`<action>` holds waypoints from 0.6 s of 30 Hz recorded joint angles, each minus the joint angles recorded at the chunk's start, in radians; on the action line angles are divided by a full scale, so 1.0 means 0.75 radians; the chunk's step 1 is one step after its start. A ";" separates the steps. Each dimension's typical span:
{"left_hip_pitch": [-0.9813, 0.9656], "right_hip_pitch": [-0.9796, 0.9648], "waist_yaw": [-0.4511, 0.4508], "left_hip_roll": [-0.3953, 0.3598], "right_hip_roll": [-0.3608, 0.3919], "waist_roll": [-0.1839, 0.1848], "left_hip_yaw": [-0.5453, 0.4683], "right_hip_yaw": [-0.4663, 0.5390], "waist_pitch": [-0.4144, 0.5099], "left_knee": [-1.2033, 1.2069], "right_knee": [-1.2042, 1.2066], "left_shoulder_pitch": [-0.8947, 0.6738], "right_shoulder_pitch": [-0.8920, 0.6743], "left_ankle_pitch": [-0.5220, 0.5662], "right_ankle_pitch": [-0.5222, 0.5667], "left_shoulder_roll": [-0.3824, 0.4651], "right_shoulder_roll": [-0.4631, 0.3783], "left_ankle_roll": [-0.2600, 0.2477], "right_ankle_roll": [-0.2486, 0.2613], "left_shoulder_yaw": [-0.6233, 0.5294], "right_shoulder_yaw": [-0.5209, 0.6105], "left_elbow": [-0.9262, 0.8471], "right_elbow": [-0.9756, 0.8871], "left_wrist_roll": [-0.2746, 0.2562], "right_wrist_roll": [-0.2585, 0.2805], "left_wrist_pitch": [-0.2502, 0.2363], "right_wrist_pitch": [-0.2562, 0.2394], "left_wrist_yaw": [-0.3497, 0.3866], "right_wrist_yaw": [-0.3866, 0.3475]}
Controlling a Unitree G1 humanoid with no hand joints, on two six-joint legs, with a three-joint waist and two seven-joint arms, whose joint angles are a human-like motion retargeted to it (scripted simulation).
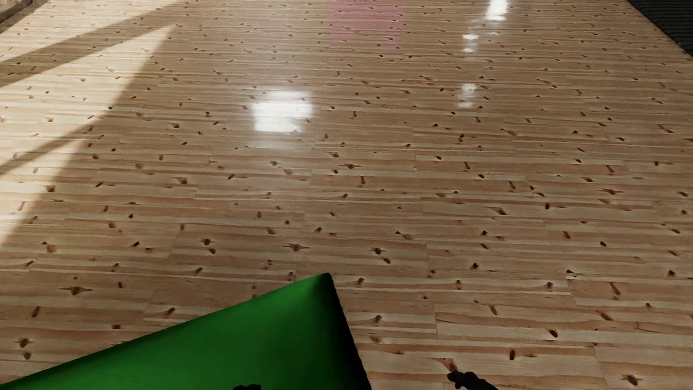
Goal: Walk towards the pink armchair
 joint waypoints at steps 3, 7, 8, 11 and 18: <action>0.155 -0.200 -0.059 0.008 -0.029 0.007 0.061 -0.001 0.006 -0.014 -0.305 -0.052 0.020 -0.116 -0.202 0.035 0.067 -0.009 -0.107 -0.099 -0.063 -0.045 -0.243 0.050 0.098 -0.025 -0.027 -0.077 -0.235; 0.370 -0.234 -0.148 0.032 0.011 0.062 0.057 0.049 -0.005 -0.145 -1.189 -0.128 0.102 -0.186 0.054 0.110 0.083 -0.039 -0.180 -0.176 0.021 -0.121 -0.360 0.042 0.036 -0.032 -0.102 -0.091 -0.149; 0.425 -0.217 -0.166 0.039 0.019 0.078 0.043 0.080 -0.006 -0.172 -1.348 -0.157 0.140 -0.197 0.036 0.134 0.105 -0.049 -0.141 -0.203 0.004 -0.124 -0.354 0.044 0.010 -0.024 -0.100 -0.103 -0.156; 0.575 -0.220 -0.200 0.104 0.060 0.123 -0.013 0.039 0.002 -0.122 -1.143 -0.193 0.202 -0.182 0.157 0.181 0.204 -0.101 -0.122 -0.218 -0.094 -0.156 -0.145 0.048 -0.001 0.027 -0.006 -0.102 -0.230; 0.114 0.114 -0.165 0.547 0.261 0.315 -0.162 -0.174 0.031 0.970 -1.087 -0.058 0.161 0.556 -0.112 0.321 0.314 -0.140 -0.239 -0.341 -0.140 -0.210 0.296 0.069 -0.146 0.047 0.099 -0.280 -0.169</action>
